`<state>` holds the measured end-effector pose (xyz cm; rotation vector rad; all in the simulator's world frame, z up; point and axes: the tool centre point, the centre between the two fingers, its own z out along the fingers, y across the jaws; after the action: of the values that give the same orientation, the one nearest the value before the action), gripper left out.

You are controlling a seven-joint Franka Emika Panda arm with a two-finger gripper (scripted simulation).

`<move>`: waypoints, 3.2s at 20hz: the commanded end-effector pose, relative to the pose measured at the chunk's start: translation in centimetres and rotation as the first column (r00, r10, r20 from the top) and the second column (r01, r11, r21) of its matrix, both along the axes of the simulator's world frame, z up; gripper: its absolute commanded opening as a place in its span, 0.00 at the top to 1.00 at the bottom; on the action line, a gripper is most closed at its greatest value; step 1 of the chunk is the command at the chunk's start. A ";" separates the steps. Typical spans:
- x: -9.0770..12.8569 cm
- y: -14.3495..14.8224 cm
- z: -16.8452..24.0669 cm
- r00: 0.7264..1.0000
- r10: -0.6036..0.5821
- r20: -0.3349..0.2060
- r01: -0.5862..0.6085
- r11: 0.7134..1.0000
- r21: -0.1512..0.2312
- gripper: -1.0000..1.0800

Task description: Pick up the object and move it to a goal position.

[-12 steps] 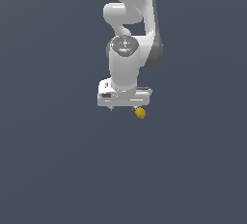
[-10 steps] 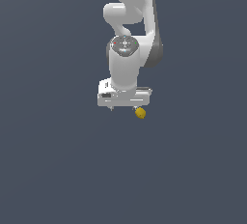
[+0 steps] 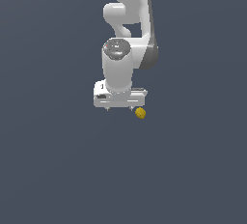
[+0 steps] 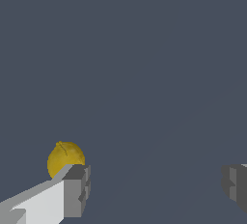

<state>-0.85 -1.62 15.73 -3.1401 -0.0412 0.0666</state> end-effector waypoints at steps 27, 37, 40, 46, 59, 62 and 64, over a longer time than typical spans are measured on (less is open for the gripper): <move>-3.7 7.8 -5.5 0.948 -0.316 0.029 0.316 0.949 -0.004 0.04; -5.7 10.4 -7.4 0.900 -0.434 0.040 0.434 0.901 -0.001 0.04; -6.0 10.8 -7.7 0.891 -0.451 0.041 0.452 0.892 0.000 0.04; -6.2 11.0 -7.9 0.888 -0.459 0.042 0.459 0.888 0.000 0.04; -6.3 11.0 -12.2 0.886 -0.462 0.042 0.462 0.887 0.000 0.04; -6.3 11.0 -12.8 0.886 -0.462 0.042 0.462 0.887 0.000 0.04; -6.2 11.0 -12.9 0.886 -0.462 0.042 0.462 0.887 0.000 0.04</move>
<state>-7.15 9.37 2.95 -3.0614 0.7079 0.0020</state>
